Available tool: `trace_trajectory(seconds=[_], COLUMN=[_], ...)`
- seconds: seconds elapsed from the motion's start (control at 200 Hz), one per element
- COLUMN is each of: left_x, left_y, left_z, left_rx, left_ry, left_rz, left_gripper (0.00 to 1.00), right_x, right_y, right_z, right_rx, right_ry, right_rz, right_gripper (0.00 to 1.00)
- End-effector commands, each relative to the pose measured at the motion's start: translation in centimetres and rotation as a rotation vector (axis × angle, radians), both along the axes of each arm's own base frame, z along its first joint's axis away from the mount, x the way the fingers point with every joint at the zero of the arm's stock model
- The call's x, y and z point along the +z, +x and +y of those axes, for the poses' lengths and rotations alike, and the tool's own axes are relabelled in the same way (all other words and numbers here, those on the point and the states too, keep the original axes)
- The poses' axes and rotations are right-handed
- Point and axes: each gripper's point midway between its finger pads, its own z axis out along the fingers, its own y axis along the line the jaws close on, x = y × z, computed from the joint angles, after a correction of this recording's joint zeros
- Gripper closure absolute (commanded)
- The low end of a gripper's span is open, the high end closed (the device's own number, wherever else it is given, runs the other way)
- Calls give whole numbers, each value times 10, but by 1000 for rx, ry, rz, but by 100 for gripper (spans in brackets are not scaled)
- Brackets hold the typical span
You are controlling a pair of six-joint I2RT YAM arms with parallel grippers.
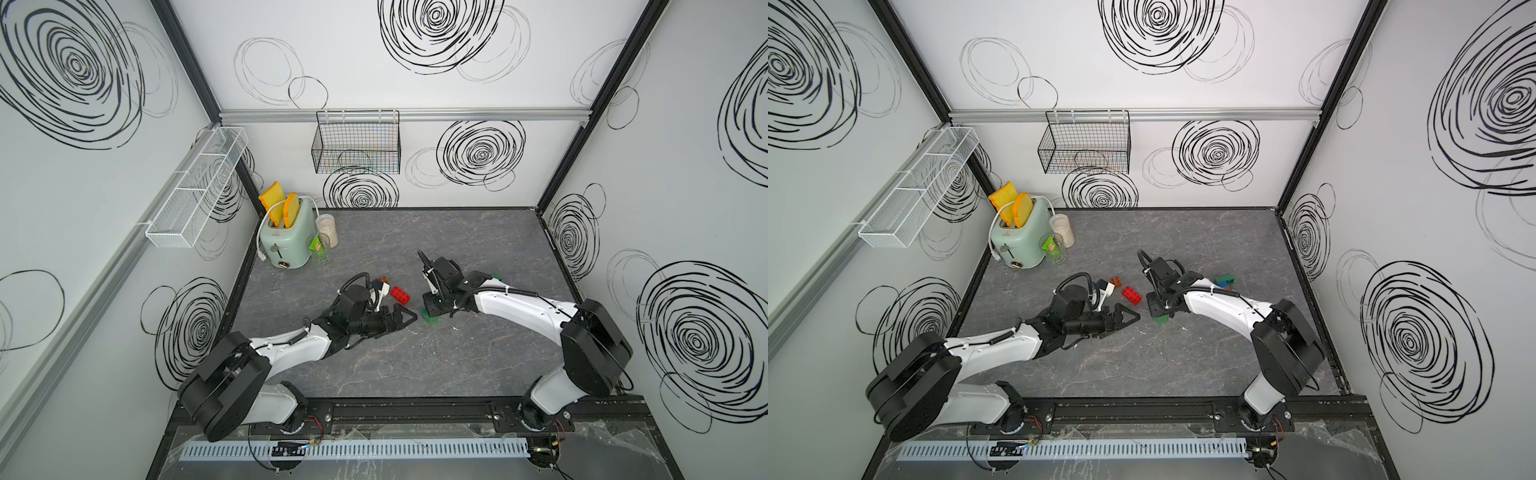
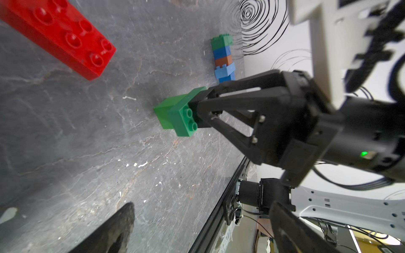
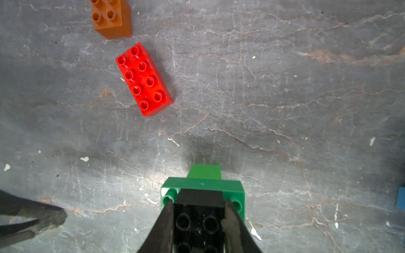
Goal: Assemble the letter f with lego
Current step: Assemble the lego brick with the lego brick.
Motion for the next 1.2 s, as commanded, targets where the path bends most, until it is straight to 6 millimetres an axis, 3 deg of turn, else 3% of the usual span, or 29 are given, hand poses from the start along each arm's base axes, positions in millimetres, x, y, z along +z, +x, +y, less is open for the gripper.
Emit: trace_trajectory(seconds=[0.0, 0.2, 0.52, 1.196], left_x=[11, 12, 10, 7], left_y=[11, 22, 32, 37], left_z=[19, 48, 71, 77], left_rx=[44, 89, 99, 97], left_ry=[52, 98, 125, 135], left_rz=[-23, -12, -6, -1], left_gripper=[2, 2, 2, 2], right_x=[-31, -19, -3, 7], right_y=[-10, 4, 7, 2], right_z=[-15, -2, -6, -1], right_rx=[-56, -84, -113, -99], right_ry=[-40, 11, 7, -9], right_rz=[111, 104, 70, 41], right_gripper=[66, 65, 64, 51])
